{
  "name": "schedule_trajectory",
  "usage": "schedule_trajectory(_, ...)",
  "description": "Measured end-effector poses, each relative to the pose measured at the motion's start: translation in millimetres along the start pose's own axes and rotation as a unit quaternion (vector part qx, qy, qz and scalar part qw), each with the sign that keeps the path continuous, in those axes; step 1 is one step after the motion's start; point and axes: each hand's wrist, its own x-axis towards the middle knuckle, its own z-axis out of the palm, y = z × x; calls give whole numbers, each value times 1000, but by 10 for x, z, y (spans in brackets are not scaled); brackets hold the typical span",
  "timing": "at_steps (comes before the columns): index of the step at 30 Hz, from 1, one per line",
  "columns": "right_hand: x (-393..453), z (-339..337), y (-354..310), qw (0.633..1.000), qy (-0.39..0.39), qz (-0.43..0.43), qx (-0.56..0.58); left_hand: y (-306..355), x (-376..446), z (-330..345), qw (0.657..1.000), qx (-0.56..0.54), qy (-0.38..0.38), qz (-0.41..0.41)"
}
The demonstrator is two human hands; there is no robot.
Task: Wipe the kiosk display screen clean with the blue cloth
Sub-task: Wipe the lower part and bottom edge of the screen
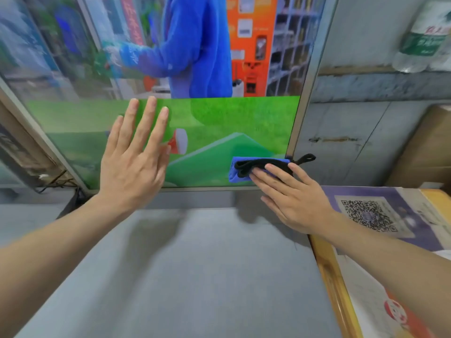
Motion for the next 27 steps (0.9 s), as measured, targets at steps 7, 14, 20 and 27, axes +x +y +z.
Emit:
schedule_trajectory(7,-148,76,-25,998,-24,-63,17,-28,-26,-20,1000,0,6,12)
schedule_trajectory(14,8,-23,137,995,18,-100,5,-171,-102,-56,999,-7,-15,33)
schedule_trajectory(20,62,-14,36,998,44,7,-39,-267,-179,47,999,6,0,46)
schedule_trajectory(27,-76,137,-290,998,-40,-53,0,-335,-182,198,997,9,48,62)
